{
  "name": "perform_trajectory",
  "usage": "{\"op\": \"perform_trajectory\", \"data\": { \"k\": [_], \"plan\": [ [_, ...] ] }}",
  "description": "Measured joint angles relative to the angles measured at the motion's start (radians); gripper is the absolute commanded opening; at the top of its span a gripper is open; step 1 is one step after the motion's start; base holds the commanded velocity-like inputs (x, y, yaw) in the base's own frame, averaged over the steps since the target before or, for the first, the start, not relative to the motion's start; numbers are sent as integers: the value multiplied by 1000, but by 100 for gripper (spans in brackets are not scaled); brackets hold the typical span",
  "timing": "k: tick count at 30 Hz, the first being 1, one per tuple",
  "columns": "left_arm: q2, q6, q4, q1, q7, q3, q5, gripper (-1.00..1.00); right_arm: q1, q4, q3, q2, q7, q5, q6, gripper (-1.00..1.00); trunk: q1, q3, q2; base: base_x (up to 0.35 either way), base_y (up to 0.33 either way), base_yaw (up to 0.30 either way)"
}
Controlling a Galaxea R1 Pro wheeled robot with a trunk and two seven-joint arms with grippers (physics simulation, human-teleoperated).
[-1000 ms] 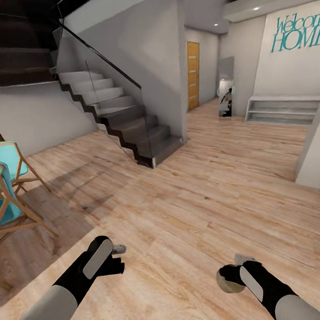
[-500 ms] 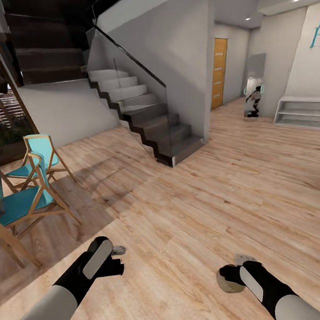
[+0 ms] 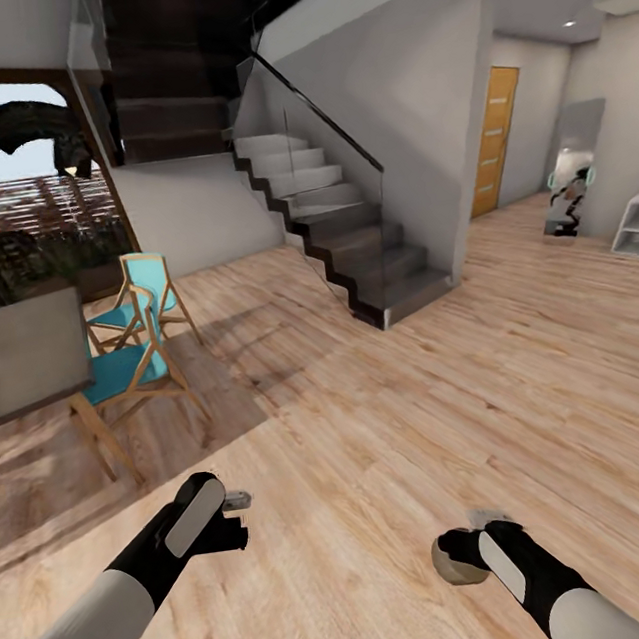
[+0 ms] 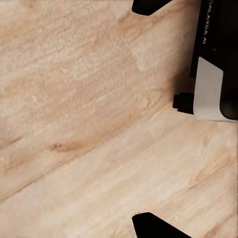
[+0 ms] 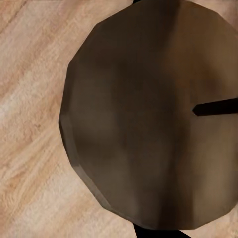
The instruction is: Place each of the two pumpkins and all three candles from the living room inside a cabinet in the living room (use any cabinet), then make sure every cabinet is closed, and position the cauldron so it is next to a table in the living room.
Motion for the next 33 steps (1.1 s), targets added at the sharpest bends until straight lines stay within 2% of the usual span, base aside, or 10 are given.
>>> {"op": "perform_trajectory", "data": {
  "k": [33],
  "plan": [
    [-2, -3, -2, 0, 3, 1, -5, 100, 0, 2, 2, 1, -1, 0, 0, -100, -127, 104, 231, -11, 0, 284]
  ]
}}
